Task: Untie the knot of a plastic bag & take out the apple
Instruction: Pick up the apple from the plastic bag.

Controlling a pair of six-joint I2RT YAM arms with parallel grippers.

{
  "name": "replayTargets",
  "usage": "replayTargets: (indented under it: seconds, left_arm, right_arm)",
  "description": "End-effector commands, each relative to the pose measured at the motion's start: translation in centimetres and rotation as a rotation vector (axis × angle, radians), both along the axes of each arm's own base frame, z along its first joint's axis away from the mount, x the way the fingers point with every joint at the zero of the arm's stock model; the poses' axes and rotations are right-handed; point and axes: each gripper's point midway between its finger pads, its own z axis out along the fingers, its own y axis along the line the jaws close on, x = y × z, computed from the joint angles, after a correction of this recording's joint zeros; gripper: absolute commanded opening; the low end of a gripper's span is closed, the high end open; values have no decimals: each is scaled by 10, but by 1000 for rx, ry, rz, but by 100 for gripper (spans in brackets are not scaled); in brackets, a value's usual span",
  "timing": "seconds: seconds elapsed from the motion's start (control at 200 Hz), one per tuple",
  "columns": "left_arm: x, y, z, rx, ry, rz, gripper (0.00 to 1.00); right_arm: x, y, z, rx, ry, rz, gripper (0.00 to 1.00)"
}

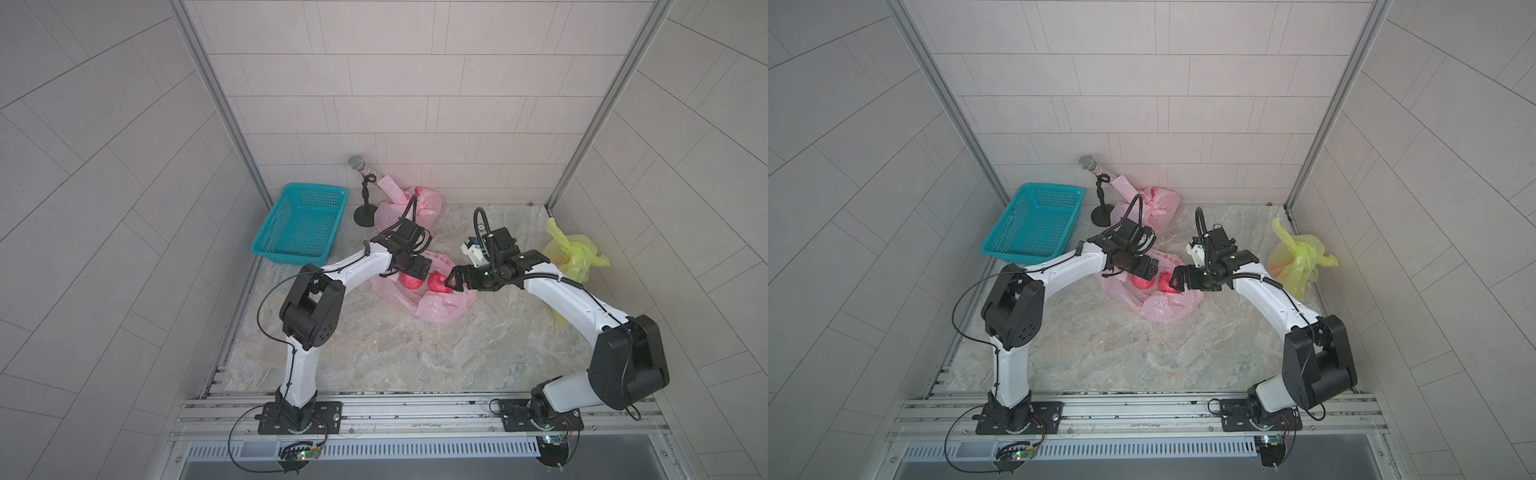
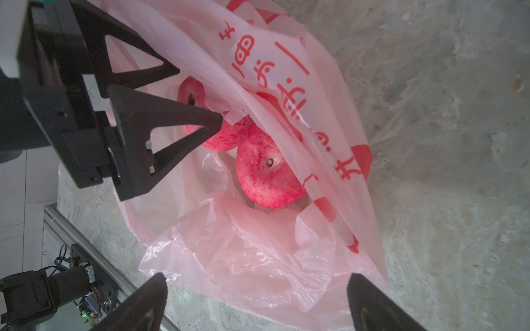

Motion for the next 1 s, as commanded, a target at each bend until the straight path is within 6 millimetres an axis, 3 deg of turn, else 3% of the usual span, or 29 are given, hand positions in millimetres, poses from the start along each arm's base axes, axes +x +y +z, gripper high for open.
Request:
replayTargets:
  seconds: [0.0,0.235,0.435,0.59,0.781,0.991]
  left_arm:
    - [4,2,-13,39,3,-11,95]
    - [2,12,-38,108,50,5,90]
    - [-1,16,-47,112,61,12,90]
    - [-5,14,-54,104,89,5,76]
    - [-13,15,-47,82,100,-3,46]
    - [-27,15,-22,29,94,-28,44]
  right_arm:
    - [2,1,0,12,7,2,100]
    - [3,2,-2,16,12,1,100]
    - [3,1,-3,13,14,-4,100]
    - [4,0,-3,15,13,-5,100]
    - [4,0,-1,17,10,-8,100]
    - [6,4,1,39,12,2,100]
